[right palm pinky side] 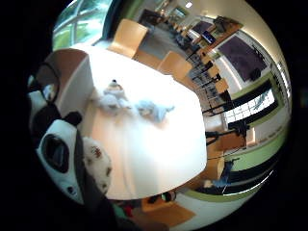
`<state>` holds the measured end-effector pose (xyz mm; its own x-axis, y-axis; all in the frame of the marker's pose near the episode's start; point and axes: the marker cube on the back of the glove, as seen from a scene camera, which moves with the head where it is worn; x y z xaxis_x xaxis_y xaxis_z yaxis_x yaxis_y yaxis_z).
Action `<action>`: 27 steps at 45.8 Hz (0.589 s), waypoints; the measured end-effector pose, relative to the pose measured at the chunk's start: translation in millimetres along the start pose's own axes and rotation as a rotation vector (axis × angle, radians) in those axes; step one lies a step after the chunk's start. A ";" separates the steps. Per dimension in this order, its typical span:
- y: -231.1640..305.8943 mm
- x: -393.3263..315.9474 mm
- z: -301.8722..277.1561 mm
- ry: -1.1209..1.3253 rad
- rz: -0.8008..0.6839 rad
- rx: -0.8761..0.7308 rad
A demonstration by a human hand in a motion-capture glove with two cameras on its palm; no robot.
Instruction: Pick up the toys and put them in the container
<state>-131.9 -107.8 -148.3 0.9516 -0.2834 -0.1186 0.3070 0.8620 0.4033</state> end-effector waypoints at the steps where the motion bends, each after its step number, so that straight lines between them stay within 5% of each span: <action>1: -3.9 -5.8 -1.4 -0.001 -0.001 -0.002; 18: -55.1 -134.5 -0.8 -0.040 -0.188 0.004; 27: -51.7 -140.5 18.5 -0.036 -0.203 -0.157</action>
<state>-281.7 -120.3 -135.7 0.8701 -0.4697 -0.1496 0.4926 0.8396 0.2288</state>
